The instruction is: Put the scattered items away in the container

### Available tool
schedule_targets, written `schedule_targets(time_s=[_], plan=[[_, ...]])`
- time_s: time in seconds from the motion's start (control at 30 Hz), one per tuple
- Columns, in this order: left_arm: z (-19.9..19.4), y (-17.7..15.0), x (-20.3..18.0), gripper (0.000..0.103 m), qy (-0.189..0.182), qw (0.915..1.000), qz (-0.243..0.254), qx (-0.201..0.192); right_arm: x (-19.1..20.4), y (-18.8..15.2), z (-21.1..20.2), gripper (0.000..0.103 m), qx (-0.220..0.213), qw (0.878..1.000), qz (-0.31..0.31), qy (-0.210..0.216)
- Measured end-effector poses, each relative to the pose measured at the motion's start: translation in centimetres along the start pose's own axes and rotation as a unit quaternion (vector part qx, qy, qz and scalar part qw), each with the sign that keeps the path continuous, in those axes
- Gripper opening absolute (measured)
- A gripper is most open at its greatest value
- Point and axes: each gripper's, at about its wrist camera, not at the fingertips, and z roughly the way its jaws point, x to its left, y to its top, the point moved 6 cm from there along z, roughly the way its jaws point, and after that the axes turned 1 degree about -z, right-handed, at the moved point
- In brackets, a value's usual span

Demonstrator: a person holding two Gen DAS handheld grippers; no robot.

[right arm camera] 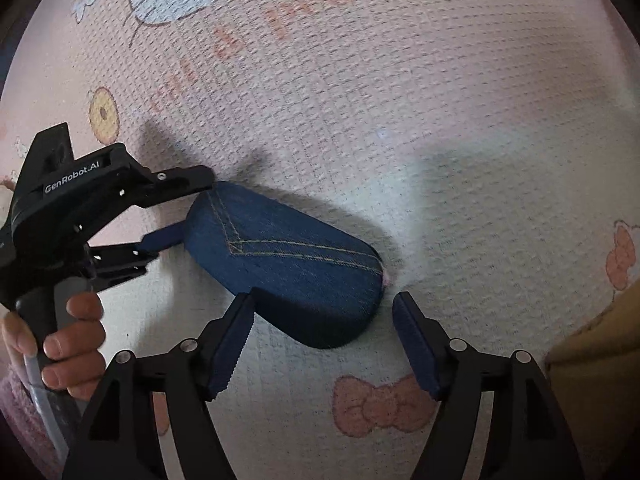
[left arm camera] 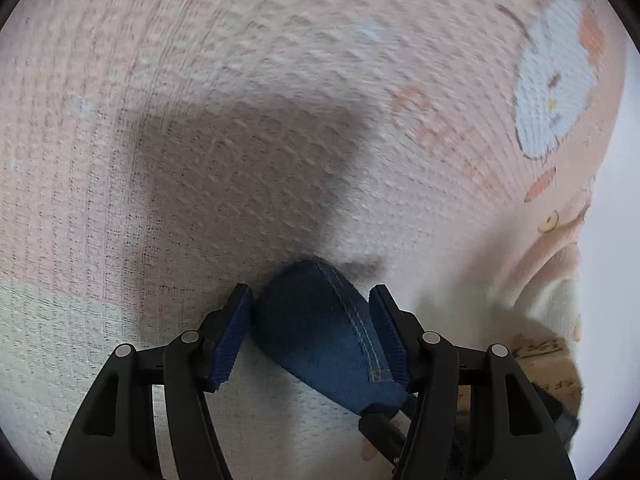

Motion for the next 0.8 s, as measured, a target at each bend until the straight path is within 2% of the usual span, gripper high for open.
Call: schedule_targets(time_s=[0.07, 0.17, 0.33, 0.47, 0.63, 0.7, 0.77, 0.8], plan=[[0.4, -0.3, -1.1, 0.064, 0.013, 0.9997, 0.019, 0.000, 0.4, 0.1, 0.1, 0.071, -0.002, 1.000, -0.020, -0.019], [-0.1, -1.2, -1.2, 0.064, 0.019, 0.9991, 0.036, 0.006, 1.0, -0.2, -0.4, 0.071, -0.006, 0.999, -0.039, -0.025], [-1.5, -4.2, -0.5, 0.063, 0.006, 0.9994, 0.020, 0.027, 1.4, -1.0, -2.2, 0.071, -0.017, 0.999, -0.030, -0.021], [-4.6, -7.5, 0.7, 0.063, -0.012, 0.9990, 0.019, 0.039, 1.0, -1.9, -5.2, 0.071, -0.033, 0.999, -0.013, -0.018], [-6.4, -11.8, 0.8, 0.061, -0.020, 0.9984, -0.006, 0.052, 2.7, -5.2, -6.5, 0.070, -0.004, 1.000, -0.013, -0.022], [-8.1, -12.7, 0.5, 0.058, -0.033, 0.9989, -0.014, 0.032, 2.5, -6.6, -7.3, 0.062, 0.012, 0.999, -0.023, -0.041], [-9.2, -13.4, 0.1, 0.058, -0.046, 0.9982, -0.010, 0.035, 2.9, -8.1, -7.9, 0.059, 0.020, 0.998, -0.035, -0.053], [-9.4, -13.6, 0.0, 0.058, -0.047, 0.9982, -0.012, 0.036, 3.3, -8.9, -8.3, 0.059, 0.023, 0.998, -0.039, -0.043]])
